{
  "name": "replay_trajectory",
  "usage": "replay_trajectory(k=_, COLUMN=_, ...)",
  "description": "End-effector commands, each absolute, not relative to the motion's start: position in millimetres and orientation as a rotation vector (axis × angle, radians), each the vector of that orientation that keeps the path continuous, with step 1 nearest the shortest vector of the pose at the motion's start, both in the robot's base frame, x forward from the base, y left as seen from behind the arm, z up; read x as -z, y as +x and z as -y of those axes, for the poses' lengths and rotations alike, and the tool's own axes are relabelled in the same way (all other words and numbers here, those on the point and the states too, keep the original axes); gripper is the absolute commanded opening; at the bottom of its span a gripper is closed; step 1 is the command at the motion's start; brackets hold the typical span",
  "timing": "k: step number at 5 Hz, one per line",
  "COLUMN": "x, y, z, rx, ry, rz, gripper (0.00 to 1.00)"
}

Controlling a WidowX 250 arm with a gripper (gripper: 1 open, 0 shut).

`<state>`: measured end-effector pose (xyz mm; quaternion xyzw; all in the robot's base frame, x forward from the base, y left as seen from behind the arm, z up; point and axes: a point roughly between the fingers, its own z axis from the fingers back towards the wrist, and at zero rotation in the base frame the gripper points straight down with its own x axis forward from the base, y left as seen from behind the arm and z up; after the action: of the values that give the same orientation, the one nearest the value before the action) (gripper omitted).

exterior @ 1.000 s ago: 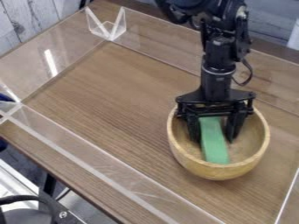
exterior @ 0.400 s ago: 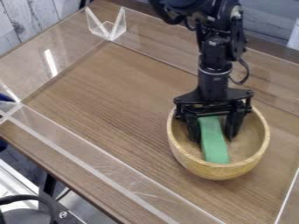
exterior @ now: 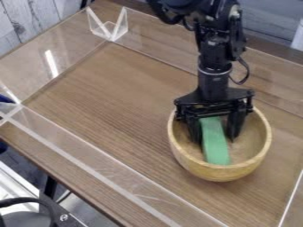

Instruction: Remove the green block from inside the brown bowl and put it on the table

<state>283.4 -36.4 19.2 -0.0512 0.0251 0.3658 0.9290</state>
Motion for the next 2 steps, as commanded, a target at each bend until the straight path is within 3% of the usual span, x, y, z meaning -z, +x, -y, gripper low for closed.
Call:
replay_trajectory(k=1, x=-15.1, y=282, z=13, rx=-0.804, ry=-0.097, rz=-0.042, gripper=1.00)
replay_trajectory(k=2, x=-14.9, y=279, z=1, rx=-0.834, ry=-0.095, rz=-0.033, gripper=1.00)
